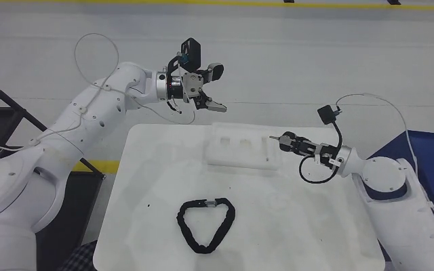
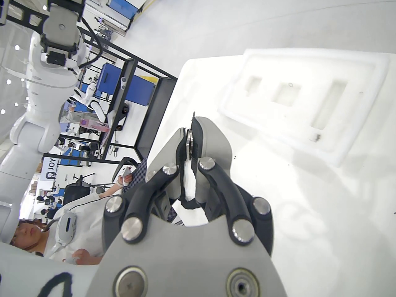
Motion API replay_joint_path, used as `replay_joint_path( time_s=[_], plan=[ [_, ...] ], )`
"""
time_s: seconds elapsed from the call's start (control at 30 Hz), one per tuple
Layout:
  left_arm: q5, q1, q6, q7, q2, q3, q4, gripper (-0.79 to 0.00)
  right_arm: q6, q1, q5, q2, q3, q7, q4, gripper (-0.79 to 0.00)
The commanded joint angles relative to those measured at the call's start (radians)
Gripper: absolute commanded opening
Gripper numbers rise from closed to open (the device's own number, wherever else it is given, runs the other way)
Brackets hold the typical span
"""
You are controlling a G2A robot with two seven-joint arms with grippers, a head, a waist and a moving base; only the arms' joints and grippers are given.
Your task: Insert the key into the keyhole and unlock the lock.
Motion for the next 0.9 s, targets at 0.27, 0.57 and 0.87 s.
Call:
replay_joint_path(
  time_s=[0.27,0.57,0.87],
  plan=[
    [0.0,0.0,0.0,0.0,0.0,0.0,0.0,0.0,0.002,-0.033,0.075,0.003,0.034,-0.009,0.013,-0.785],
    [0.0,0.0,0.0,0.0,0.0,0.0,0.0,0.0,0.002,-0.033,0.075,0.003,0.034,-0.009,0.013,-0.785],
    [0.05,0.031,0.032,-0.051,0.014,-0.034,-0.044,0.0,0.002,-0.033,0.075,0.003,0.034,-0.009,0.013,-0.785]
  ],
)
